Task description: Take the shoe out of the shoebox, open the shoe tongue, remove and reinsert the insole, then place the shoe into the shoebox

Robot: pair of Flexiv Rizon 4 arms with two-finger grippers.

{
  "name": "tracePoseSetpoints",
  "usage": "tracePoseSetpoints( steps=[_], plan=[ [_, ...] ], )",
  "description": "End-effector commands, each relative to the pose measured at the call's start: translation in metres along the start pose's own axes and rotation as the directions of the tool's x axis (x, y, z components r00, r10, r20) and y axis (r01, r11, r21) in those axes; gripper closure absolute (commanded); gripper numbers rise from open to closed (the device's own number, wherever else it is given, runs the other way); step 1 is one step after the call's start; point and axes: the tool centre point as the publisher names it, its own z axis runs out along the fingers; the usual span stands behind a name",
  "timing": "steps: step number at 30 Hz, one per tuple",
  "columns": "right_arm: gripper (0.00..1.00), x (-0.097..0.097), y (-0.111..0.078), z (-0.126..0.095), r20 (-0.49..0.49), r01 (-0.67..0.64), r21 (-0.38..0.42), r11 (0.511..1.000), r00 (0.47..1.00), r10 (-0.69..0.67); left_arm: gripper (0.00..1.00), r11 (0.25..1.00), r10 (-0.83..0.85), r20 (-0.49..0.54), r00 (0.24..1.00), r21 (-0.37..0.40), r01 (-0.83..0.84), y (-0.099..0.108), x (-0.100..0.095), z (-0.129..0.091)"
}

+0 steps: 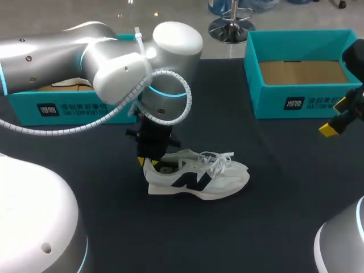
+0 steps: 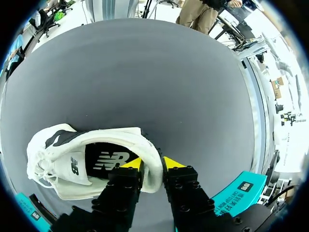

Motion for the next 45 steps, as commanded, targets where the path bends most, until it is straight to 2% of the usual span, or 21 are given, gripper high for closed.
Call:
tracePoseSetpoints(
  steps=[1,4,7,11,15,21,40,41,42,43,44,45],
  plan=[
    [0.00,-0.002,0.002,0.001,-0.003,0.000,0.005,1.000,1.000,0.000,0.00,1.000,-0.006,-0.005,1.000,-0.005,0.006,-0.003,0.003,-0.005],
    [0.00,-0.002,0.002,0.001,-0.003,0.000,0.005,1.000,1.000,0.000,0.00,1.000,-0.018,0.009,1.000,0.003,0.018,-0.006,0.013,-0.013],
    [0.00,-0.002,0.002,0.001,-0.003,0.000,0.005,1.000,1.000,0.000,0.00,0.999,-0.033,0.064,0.997,0.035,0.031,-0.012,0.032,-0.027],
    [0.00,-0.002,0.002,0.001,-0.003,0.000,0.005,1.000,1.000,0.000,0.00,0.984,-0.132,0.172,0.976,0.142,0.108,-0.019,0.065,-0.043],
    [0.00,-0.002,0.002,0.001,-0.003,0.000,0.005,1.000,1.000,0.000,0.00,0.945,-0.265,0.284,0.921,0.267,0.190,-0.026,0.101,-0.045],
    [0.00,-0.002,0.002,0.001,-0.003,0.000,0.005,1.000,1.000,0.000,0.00,0.873,-0.436,0.335,0.835,0.381,0.303,-0.041,0.140,-0.044],
    [0.00,-0.002,0.002,0.001,-0.003,0.000,0.005,1.000,1.000,0.000,0.00,0.873,-0.436,0.335,0.835,0.381,0.303,-0.041,0.140,-0.044],
    [0.00,-0.002,0.002,0.001,-0.003,0.000,0.005,1.000,1.000,0.000,0.00,0.852,-0.483,0.349,0.803,0.399,0.339,-0.040,0.141,-0.044],
    [0.00,-0.002,0.002,0.001,-0.003,0.000,0.005,1.000,1.000,0.000,0.00,0.790,-0.603,0.395,0.694,0.420,0.447,-0.037,0.142,-0.041],
    [0.00,-0.002,0.002,0.001,-0.003,0.000,0.005,1.000,1.000,0.000,0.00,0.760,-0.645,0.397,0.652,0.422,0.494,-0.036,0.142,-0.039],
    [0.00,-0.002,0.002,0.001,-0.003,0.000,0.005,1.000,1.000,0.000,0.00,0.694,-0.720,0.436,0.540,0.445,0.567,-0.036,0.143,-0.037],
    [0.00,-0.002,0.002,0.001,-0.003,0.000,0.005,1.000,1.000,0.000,0.00,0.640,-0.768,0.439,0.466,0.492,0.591,-0.037,0.145,-0.035]
  ],
)
